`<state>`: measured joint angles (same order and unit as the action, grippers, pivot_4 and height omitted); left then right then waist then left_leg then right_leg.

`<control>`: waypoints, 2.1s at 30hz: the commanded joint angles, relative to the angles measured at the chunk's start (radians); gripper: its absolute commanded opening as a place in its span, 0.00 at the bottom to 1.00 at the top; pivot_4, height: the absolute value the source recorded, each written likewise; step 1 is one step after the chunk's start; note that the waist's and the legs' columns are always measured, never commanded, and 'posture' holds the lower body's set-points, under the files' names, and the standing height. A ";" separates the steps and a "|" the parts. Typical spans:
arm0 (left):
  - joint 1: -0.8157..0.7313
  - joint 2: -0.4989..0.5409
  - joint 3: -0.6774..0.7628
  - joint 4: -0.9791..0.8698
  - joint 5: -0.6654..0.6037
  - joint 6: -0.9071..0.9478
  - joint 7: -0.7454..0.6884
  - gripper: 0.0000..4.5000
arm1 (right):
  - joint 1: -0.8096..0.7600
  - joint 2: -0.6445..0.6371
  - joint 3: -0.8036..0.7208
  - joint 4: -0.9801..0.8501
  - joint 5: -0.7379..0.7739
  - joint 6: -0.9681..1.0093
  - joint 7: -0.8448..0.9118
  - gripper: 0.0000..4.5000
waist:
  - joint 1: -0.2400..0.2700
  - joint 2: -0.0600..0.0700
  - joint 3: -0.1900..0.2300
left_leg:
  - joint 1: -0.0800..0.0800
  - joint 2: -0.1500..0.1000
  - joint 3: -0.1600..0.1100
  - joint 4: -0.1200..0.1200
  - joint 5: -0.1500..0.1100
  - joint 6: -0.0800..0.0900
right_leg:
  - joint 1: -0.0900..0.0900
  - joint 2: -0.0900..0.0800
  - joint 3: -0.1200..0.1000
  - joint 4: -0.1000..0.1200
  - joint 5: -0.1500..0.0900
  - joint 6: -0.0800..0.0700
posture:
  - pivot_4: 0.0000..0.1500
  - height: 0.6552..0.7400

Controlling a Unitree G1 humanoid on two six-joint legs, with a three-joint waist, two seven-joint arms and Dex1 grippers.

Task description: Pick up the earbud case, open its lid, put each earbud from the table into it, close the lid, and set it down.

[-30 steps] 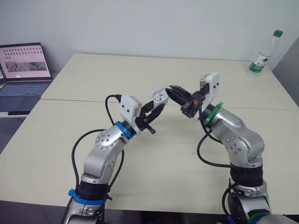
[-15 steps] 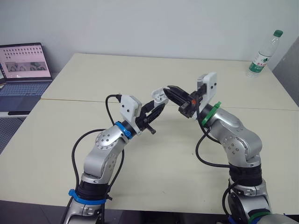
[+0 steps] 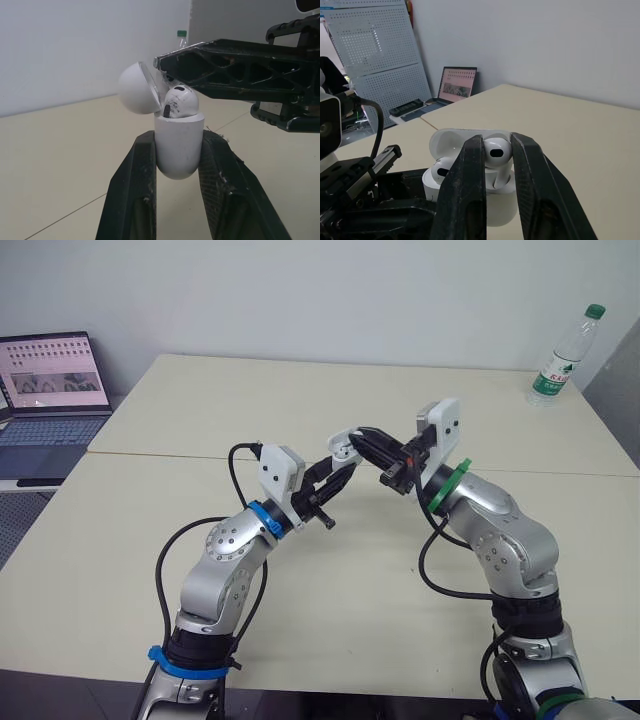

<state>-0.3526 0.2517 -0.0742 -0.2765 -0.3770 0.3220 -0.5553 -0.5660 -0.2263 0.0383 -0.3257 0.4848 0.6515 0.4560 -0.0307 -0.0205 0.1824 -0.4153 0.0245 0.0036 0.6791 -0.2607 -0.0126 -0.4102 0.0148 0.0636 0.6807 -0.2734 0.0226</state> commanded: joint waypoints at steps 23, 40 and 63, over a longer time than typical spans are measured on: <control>0.001 0.019 -0.024 -0.005 0.015 -0.084 -0.073 0.17 | -0.193 -0.140 -0.209 0.197 0.299 0.196 0.038 0.66 | -0.001 0.000 0.000 | 0.000 0.000 0.001 0.000 0.000 0.000 | 0.000 0.001 0.001 0.000 0.000 0.000 | 1.00 1.00; 0.005 0.060 -0.073 -0.006 0.077 -0.074 -0.102 0.17 | -0.379 -0.289 0.079 0.362 0.121 0.183 0.483 0.01 | 0.001 0.000 0.000 | 0.000 0.001 0.002 -0.001 0.000 0.000 | -0.001 0.000 0.002 -0.001 0.000 0.000 | 1.00 1.00; -0.028 0.082 -0.010 0.002 -0.017 0.057 -0.125 0.17 | -0.164 -0.349 -0.052 0.171 0.054 0.010 0.477 0.14 | 0.001 0.000 0.000 | 0.000 0.001 0.001 -0.001 0.000 0.000 | -0.001 0.000 0.001 -0.001 0.000 0.000 | 1.00 1.00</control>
<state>-0.3719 0.3307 -0.1156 -0.2389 -0.3436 0.3468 -0.6702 -0.7259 -0.5629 0.0591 -0.1125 0.5008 0.6982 0.9264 -0.0294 -0.0208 0.1826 -0.4155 0.0253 0.0051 0.6783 -0.2608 -0.0125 -0.4110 0.0152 0.0647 0.6801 -0.2734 0.0226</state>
